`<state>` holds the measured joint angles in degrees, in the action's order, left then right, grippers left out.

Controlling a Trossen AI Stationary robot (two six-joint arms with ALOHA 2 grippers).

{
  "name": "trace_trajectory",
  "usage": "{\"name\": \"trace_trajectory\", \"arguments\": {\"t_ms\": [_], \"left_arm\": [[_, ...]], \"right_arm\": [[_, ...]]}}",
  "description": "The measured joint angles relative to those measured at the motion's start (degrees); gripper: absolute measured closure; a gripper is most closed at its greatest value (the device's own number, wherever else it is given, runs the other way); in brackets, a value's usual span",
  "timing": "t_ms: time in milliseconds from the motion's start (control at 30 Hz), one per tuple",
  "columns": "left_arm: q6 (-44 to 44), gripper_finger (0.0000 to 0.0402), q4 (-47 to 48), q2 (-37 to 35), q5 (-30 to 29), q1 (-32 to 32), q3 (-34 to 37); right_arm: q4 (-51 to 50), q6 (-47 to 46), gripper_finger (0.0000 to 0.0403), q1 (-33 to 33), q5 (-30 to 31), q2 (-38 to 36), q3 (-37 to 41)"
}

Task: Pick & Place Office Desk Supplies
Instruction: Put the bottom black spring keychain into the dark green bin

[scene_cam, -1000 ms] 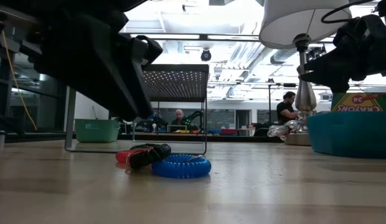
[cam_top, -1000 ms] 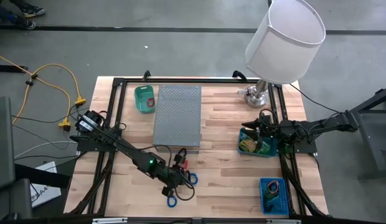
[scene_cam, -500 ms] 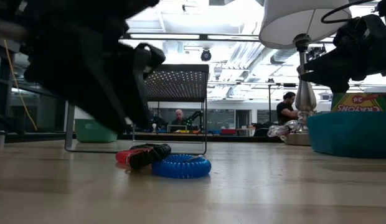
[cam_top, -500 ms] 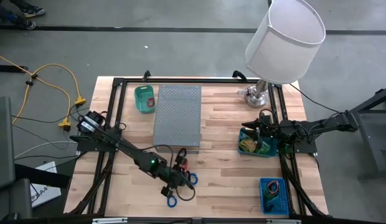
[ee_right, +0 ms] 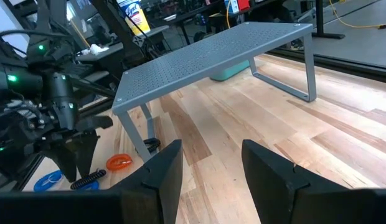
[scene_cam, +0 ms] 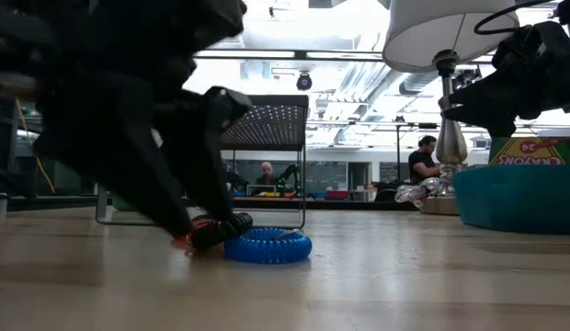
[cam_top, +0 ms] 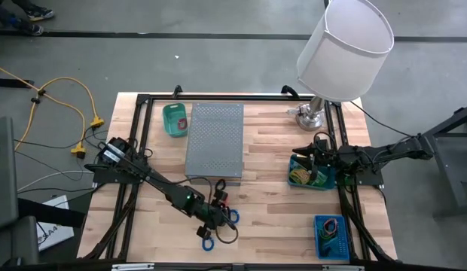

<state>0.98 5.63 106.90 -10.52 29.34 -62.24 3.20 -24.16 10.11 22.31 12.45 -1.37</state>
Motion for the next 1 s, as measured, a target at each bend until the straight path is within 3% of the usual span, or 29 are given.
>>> {"name": "trace_trajectory", "arguments": {"t_ms": [567,1000], "left_arm": [[2.50,0.0255,-0.86,1.63,1.62,-0.83,-0.02],[3.57,0.0365,-0.42,1.63,1.33,-0.83,-0.02]], "right_arm": [[0.00,0.00,0.0250,0.00,-0.02,0.00,0.00],[0.00,0.00,0.0250,0.00,0.00,0.00,0.00]]}}
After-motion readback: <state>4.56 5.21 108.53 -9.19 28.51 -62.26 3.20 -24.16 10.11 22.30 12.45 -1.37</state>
